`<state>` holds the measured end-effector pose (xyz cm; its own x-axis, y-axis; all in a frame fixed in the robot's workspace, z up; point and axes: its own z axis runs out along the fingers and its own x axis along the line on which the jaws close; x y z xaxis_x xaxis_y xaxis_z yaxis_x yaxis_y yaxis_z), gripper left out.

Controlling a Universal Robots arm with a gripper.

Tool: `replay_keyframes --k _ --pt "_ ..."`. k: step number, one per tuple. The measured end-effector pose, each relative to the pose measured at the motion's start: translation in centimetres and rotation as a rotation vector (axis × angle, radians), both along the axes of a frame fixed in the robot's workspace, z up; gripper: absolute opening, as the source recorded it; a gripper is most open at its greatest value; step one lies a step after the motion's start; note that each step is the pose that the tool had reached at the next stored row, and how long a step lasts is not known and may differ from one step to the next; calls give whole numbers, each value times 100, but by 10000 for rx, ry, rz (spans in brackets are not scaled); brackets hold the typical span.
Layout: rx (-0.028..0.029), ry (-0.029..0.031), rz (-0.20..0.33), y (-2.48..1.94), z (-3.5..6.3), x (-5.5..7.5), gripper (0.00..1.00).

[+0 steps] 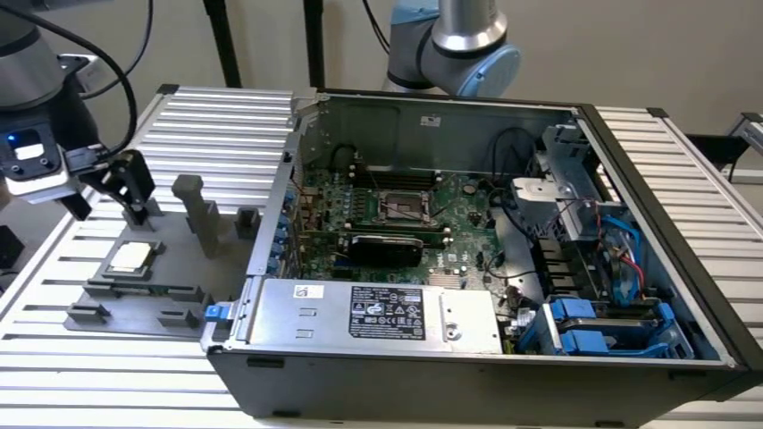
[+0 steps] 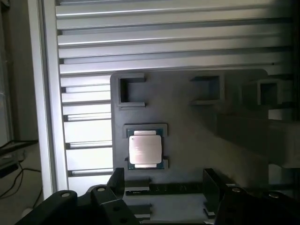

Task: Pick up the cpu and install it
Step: 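Pick up the cpu and move it towards the insertion slot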

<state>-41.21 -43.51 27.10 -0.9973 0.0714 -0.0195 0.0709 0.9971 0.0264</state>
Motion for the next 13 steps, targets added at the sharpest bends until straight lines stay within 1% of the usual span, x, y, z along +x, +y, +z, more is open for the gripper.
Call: replay_keyframes --k 8,13 --pt "1 -1 1 -2 -146 -4 77" --pt "2 -2 -1 -1 -238 -49 77"
